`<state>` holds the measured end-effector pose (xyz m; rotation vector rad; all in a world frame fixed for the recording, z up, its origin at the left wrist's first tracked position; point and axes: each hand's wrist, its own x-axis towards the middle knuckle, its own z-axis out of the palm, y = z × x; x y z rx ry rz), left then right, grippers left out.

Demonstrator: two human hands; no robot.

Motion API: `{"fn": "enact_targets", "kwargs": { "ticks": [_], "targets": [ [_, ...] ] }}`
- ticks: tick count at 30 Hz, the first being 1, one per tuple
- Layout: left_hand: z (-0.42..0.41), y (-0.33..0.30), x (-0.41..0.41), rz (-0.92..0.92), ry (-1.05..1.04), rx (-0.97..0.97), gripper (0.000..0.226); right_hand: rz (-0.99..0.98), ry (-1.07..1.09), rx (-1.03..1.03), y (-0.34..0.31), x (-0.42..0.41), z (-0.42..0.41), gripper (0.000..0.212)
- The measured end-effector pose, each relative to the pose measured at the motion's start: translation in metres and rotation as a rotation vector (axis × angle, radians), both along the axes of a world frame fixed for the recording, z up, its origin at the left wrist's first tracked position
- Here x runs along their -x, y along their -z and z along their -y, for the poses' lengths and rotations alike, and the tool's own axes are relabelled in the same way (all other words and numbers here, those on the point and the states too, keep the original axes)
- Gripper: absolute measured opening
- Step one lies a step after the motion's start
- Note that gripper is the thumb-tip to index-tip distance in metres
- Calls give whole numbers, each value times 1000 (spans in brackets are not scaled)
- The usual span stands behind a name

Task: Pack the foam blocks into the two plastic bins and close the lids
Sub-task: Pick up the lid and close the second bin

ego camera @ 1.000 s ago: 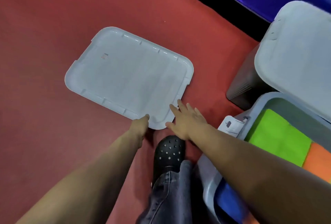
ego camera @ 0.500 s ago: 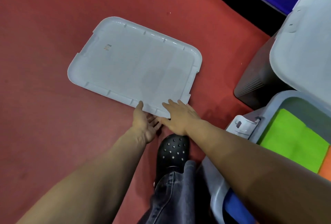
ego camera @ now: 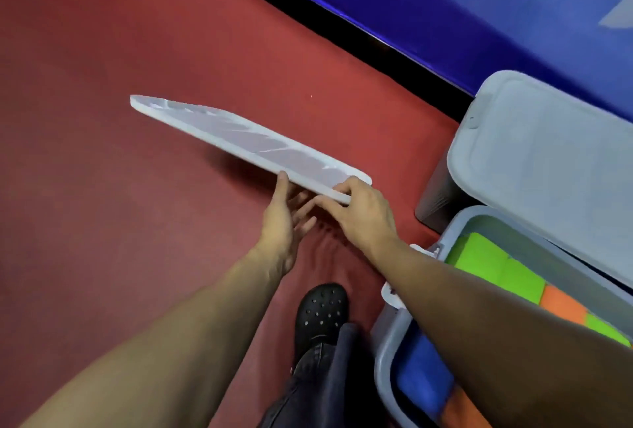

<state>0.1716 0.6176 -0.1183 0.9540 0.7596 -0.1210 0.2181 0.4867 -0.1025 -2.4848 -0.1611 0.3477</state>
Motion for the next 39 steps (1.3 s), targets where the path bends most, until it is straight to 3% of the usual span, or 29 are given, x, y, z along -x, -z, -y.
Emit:
{"fn": "enact_targets", "kwargs": {
  "ticks": [3,6,10,13,14,16,17,19,20,22,24,29,31,34,37,39],
  "targets": [
    [15,-50,-12,81,78,2,64,57,179,-215,-44,-3,5,26],
    [40,-93,-18,130,171,1,64,100,306,-405,-86,-2,21,26],
    [87,-143,-11,154,352,15,64,163,524,-501,-127,11,65,31],
    [130,-175,-8,142,448,-58,49,191,741,-613,-144,33,102,33],
    [147,-183,-7,104,469,-89,65,202,821,-651,-151,40,115,34],
    [179,-188,-4,-33,485,-227,119,238,964,-715,-167,54,141,37],
    [194,-190,0,-107,463,-291,135,262,1026,-743,-176,61,154,39],
    [224,-192,13,-221,379,-238,149,297,1110,-794,-190,74,180,44],
    [237,-201,25,-224,341,-122,142,312,1135,-817,-195,81,192,46],
    [266,-202,34,-145,337,224,102,333,1172,-851,-204,96,212,47],
    [291,-207,47,-29,360,378,72,347,1197,-858,-210,114,231,47],
    [345,-178,67,-12,206,440,97,365,1192,-834,-217,168,280,38],
    [352,-184,82,18,209,453,81,334,1096,-805,-217,187,300,34],
    [354,-192,100,76,218,359,62,313,969,-810,-204,207,331,63],
    [348,-199,105,176,315,221,63,303,1035,-585,-201,226,359,95],
    [339,-204,107,228,421,133,58,267,1082,-481,-199,239,380,127]
  ]
}}
